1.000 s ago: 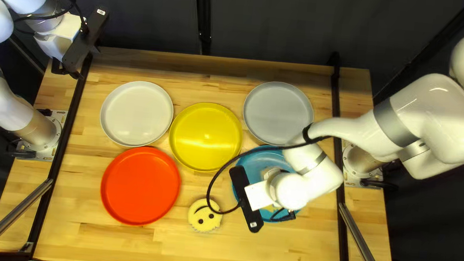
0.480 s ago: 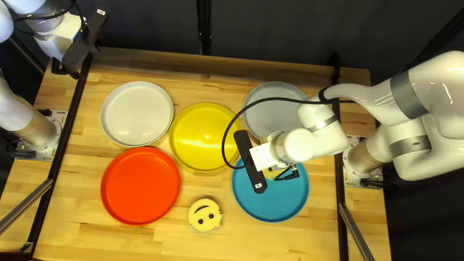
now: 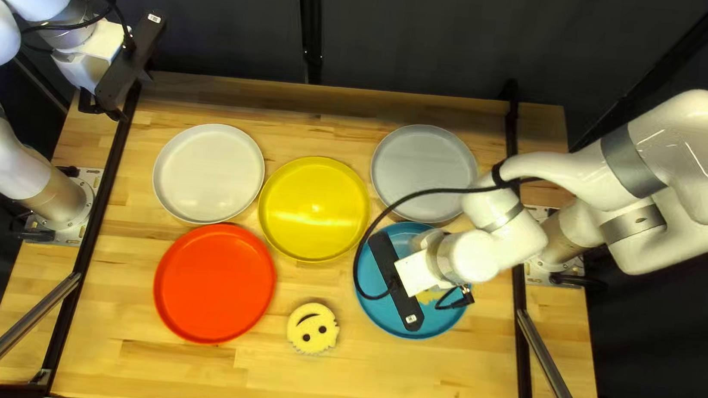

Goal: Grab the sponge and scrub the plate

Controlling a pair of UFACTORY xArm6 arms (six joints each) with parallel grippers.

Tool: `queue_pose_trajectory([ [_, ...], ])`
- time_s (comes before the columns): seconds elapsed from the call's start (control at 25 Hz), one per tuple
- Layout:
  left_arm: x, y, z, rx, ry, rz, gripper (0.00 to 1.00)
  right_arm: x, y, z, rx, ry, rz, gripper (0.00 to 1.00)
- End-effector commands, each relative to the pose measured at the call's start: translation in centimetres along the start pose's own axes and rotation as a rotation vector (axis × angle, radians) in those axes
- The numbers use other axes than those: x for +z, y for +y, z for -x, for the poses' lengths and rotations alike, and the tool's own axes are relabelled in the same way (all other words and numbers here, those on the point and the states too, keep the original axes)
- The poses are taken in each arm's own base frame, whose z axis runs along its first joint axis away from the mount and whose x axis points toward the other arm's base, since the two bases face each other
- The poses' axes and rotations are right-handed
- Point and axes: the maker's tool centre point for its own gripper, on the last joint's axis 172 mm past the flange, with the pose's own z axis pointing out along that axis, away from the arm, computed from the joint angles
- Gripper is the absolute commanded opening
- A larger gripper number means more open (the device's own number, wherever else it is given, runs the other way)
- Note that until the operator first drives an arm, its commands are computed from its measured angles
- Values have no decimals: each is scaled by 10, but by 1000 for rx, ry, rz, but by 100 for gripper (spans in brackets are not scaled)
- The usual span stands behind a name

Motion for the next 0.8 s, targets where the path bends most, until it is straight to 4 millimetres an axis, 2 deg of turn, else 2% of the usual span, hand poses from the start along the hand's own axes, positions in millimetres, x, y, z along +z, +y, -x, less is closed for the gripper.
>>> queue_pose_trajectory([
  [0.04, 0, 0, 0, 0, 0, 0, 100, 0, 10, 6, -23, -7, -14, 0],
  [0.24, 0, 0, 0, 0, 0, 0, 100, 8, 52, 19, -34, -2, -16, 0],
  [0.44, 0, 0, 0, 0, 0, 0, 100, 18, 85, 19, -57, 21, -22, 0],
  [0.6, 0, 0, 0, 0, 0, 0, 100, 21, 87, 20, -74, 30, -29, 0],
  [0.8, 0, 0, 0, 0, 0, 0, 100, 15, 58, 22, -91, 29, -35, 0],
])
